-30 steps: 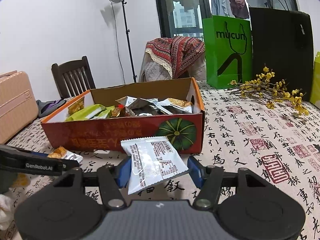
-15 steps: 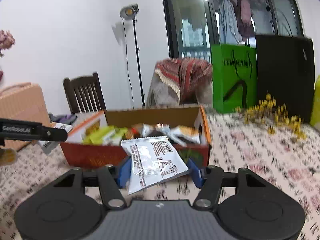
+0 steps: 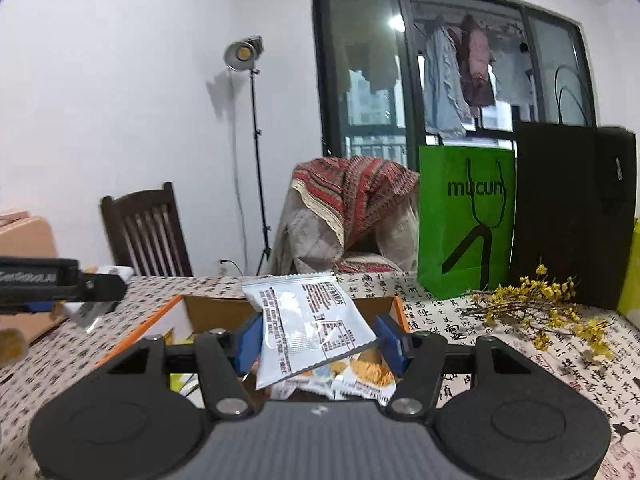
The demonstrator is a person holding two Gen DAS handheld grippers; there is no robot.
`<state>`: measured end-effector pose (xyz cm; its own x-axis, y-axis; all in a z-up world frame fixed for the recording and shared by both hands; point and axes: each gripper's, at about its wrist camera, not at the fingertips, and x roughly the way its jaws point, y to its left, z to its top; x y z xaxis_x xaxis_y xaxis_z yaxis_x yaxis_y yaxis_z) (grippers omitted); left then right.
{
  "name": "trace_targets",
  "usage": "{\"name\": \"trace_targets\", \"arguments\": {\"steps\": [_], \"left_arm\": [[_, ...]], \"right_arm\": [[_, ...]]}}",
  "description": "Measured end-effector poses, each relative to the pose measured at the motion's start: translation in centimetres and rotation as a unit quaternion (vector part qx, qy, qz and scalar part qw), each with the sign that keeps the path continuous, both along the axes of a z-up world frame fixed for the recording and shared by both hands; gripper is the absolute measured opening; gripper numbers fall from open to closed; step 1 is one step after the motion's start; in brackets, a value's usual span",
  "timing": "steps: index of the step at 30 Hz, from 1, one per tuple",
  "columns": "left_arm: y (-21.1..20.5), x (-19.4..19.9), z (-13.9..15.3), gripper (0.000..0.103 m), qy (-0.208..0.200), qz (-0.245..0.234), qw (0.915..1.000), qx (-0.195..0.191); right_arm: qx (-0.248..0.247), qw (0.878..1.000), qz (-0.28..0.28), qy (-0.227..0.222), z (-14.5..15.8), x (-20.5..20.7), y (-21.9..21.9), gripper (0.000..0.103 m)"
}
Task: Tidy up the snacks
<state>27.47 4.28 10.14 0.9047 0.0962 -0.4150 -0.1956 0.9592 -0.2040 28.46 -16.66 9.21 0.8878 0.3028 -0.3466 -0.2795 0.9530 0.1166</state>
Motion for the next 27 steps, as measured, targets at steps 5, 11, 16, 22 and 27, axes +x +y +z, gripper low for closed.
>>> {"name": "trace_targets", "arguments": {"steps": [5, 11, 16, 22, 27], "left_arm": [[0.5, 3.4, -2.0, 0.073, 0.002, 0.025, 0.9997, -0.001], [0.8, 5.6, -6.2, 0.073, 0.011, 0.039, 0.9990, 0.018], [1.4, 5.5, -6.9, 0.085, 0.012, 0.034, 0.9992, 0.018], [1.8, 4.5, -6.4, 0.103, -0.001, 0.043, 0.9990, 0.007], [1.6, 4.3, -6.0, 0.103, -0.003, 0.051, 0.9986, 0.013]], "right_arm": [[0.008, 1.000, -0.017, 0.024, -2.1, 3.5, 0.6, 0.060], [-0.003, 1.000, -0.012, 0.017, -4.9, 4.4, 0.9, 0.060], [-0.006, 1.000, 0.000, 0.021, -5.4, 4.5, 1.0, 0.062], [0.006, 0.999, 0.005, 0.031, -5.7, 4.2, 0.5, 0.103], [0.013, 1.000, 0.008, 0.027, -5.4, 4.0, 0.3, 0.103]]}}
